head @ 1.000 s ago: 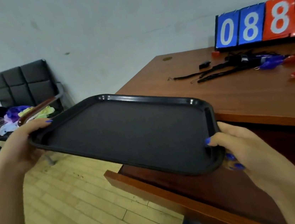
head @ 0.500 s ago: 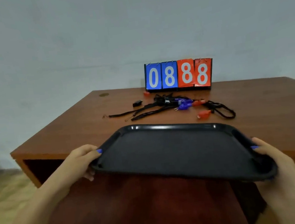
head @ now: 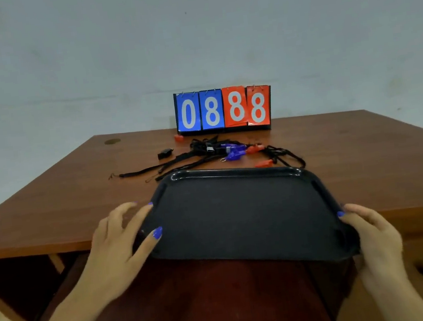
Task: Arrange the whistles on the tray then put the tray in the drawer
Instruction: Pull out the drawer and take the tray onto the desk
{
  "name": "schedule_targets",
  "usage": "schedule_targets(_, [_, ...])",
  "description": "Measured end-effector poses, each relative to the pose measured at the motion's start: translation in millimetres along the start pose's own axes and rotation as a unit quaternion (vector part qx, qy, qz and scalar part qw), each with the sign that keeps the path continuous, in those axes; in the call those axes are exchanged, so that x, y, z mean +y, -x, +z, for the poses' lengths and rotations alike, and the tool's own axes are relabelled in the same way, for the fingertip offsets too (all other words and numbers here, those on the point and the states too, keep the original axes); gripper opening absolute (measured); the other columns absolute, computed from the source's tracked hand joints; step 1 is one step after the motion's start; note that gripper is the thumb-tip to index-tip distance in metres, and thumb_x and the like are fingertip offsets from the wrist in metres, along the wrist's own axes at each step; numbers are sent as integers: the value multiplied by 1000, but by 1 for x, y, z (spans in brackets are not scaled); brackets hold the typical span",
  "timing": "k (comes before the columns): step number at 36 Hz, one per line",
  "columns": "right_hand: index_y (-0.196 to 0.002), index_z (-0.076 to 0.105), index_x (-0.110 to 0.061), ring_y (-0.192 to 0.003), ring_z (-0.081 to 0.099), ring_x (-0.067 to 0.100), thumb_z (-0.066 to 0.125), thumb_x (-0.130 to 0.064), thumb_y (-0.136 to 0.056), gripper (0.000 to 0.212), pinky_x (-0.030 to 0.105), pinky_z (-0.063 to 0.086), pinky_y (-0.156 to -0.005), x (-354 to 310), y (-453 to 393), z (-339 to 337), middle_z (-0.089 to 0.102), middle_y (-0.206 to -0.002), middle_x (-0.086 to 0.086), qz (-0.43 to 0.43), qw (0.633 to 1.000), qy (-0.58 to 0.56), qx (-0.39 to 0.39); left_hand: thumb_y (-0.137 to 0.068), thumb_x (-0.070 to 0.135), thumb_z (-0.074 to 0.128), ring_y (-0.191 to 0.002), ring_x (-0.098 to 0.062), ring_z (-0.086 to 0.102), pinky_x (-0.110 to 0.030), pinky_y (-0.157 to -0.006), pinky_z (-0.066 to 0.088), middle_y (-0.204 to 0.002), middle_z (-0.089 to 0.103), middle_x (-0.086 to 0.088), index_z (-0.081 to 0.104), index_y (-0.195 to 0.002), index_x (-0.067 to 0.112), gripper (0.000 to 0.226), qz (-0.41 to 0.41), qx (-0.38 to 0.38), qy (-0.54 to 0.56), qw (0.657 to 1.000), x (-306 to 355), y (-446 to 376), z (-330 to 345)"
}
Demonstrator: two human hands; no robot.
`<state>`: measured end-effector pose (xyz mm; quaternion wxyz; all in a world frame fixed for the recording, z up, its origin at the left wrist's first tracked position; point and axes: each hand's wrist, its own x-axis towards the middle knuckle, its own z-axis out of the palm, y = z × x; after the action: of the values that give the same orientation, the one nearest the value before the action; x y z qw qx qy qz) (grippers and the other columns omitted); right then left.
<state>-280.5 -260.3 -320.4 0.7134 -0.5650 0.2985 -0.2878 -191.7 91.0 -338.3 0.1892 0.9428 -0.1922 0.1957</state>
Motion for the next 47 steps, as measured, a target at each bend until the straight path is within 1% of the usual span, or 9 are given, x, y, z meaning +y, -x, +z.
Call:
schedule_targets(4, [-85, 65, -23, -77, 52, 23, 60, -2, -86, 22, 32, 44, -58, 15, 0, 2, 57, -81, 4, -124, 992, 34, 11, -82, 76, 26, -137, 9, 13, -22, -115, 4, -147, 17, 30, 17, -140, 54, 63, 129, -56, 51, 989, 9, -3, 0])
schedule_targets(8, [-87, 61, -33, -92, 44, 18, 63, -8, -83, 26, 30, 36, -75, 26, 6, 7, 55, -94, 1, -290, 922, 257, 4, -77, 80, 37, -124, 9, 36, -14, -114, 5, -133, 44, 28, 45, -133, 44, 67, 156, -81, 11, 984, 12, -8, 6])
schedule_targets(12, [-99, 62, -22, -99, 39, 21, 64, -12, -80, 22, 38, 27, -89, 21, 8, 17, 50, -99, 1, -311, 886, 322, 122, -72, 84, 35, -120, 8, 38, -11, -111, 5, -123, 51, 27, 61, -119, 36, 72, 142, -66, -4, 988, 9, -14, 8])
schedule_targets(16, [-94, 62, -31, -75, 44, -1, 48, -30, -84, 17, 23, 24, -79, 22, 7, 31, 53, -83, -22, -403, 847, 346, 1, -70, 85, 36, -120, 9, 37, -8, -111, 4, -122, 51, 27, 63, -116, 36, 73, 137, -58, 7, 989, 6, -18, 12])
schedule_targets(19, [-78, 70, -25, -55, 44, -6, 37, -37, -87, 35, 15, 32, -60, 28, 1, 37, 65, -70, -15, -461, 795, 391, -43, -66, 88, 36, -122, 13, 31, -7, -111, 2, -125, 48, 31, 60, -118, 40, 75, 125, -46, 22, 991, -2, -24, 14])
schedule_targets(26, [-58, 65, -11, -40, 47, 14, 56, -19, -88, 33, 18, 21, -43, 30, -26, 55, 50, -40, 1, -414, 792, 446, -50, -56, 94, 33, -122, 18, 28, -11, -113, 2, -122, 39, 40, 52, -119, 48, 81, 99, -49, 41, 993, -9, -44, 17])
schedule_targets(32, [-65, 66, -15, -46, 47, 16, 44, -31, -89, 37, 26, 32, -44, 30, -50, 78, 54, -45, 2, -355, 814, 454, -76, -44, 98, 31, -123, 14, 31, -20, -112, 3, -120, 37, 42, 51, -122, 47, 95, 59, -110, 71, 990, -11, -70, 16])
schedule_targets(39, [-52, 44, -16, -38, 38, 17, 47, -24, -90, 39, 23, 21, -49, 26, -58, 101, 41, -41, -1, -374, 792, 477, -68, -44, 99, 23, -129, 12, 23, -37, -114, -13, -126, 35, 38, 46, -125, 49, 98, 40, -147, 59, 987, -16, -91, 23])
schedule_targets(47, [-89, 66, -22, -63, 59, 7, 46, -33, -94, 24, 28, 46, -72, 25, -59, 98, 65, -71, -9, -391, 781, 475, -112, -37, 102, 19, -133, 4, 23, -46, -115, -10, -122, 38, 35, 50, -125, 44, 110, 20, -127, 66, 990, -15, -94, 28])
